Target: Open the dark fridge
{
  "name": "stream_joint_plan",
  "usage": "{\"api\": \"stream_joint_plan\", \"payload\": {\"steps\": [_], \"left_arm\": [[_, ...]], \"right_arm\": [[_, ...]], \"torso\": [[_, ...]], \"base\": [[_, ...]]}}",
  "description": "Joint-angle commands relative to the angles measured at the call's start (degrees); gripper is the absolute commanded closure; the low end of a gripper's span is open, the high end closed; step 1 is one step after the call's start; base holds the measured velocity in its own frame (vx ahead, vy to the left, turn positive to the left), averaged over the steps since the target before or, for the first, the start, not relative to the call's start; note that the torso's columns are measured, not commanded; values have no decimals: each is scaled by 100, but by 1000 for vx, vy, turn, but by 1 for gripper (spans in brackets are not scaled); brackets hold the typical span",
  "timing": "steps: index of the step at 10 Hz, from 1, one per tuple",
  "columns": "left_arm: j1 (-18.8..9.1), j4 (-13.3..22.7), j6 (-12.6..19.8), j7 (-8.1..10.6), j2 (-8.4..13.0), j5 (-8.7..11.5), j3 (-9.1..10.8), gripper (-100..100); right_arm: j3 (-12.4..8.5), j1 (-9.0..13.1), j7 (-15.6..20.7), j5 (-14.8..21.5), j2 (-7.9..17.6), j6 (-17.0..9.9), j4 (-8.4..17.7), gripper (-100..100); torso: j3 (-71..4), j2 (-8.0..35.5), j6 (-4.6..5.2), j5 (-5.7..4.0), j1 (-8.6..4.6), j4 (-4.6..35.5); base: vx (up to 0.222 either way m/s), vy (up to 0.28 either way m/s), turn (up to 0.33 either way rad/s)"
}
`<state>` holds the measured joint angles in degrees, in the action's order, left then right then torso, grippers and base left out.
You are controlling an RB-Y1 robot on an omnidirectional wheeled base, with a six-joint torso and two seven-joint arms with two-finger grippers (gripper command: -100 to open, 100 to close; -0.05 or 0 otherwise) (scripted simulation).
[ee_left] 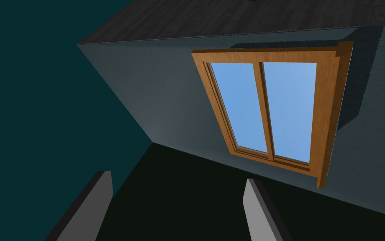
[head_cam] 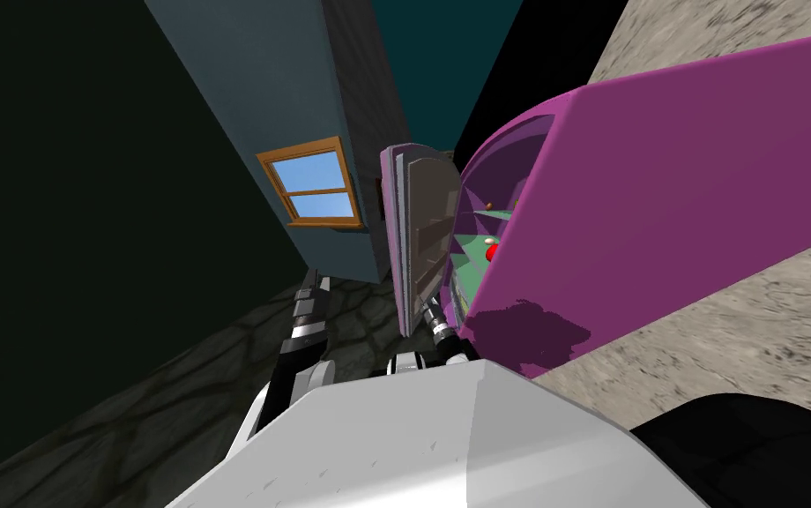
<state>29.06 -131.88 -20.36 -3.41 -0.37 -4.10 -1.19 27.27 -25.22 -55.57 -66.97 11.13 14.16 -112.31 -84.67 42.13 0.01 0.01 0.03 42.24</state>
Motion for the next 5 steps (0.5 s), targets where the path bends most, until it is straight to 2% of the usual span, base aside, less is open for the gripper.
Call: {"api": "stream_joint_plan", "payload": {"steps": [1, 3, 5], "left_arm": [[0, 0, 0, 0, 0, 0, 0, 0], [1, 0, 0, 0, 0, 0, 0, 0], [-1, 0, 0, 0, 0, 0, 0, 0]], "right_arm": [[-1, -156, -202, -242, -150, 195, -244, -100], [-2, -321, -397, -482, -273, 380, -492, -100], [-4, -425, -519, -632, -340, 497, -645, -100]], "torso": [[3, 4, -1, -2, -5, 1], [4, 4, 0, -1, -2, 2], [18, 30, -1, -3, -12, 8]], "base": [[159, 168, -55], [208, 175, -100], [123, 144, -66]]}}
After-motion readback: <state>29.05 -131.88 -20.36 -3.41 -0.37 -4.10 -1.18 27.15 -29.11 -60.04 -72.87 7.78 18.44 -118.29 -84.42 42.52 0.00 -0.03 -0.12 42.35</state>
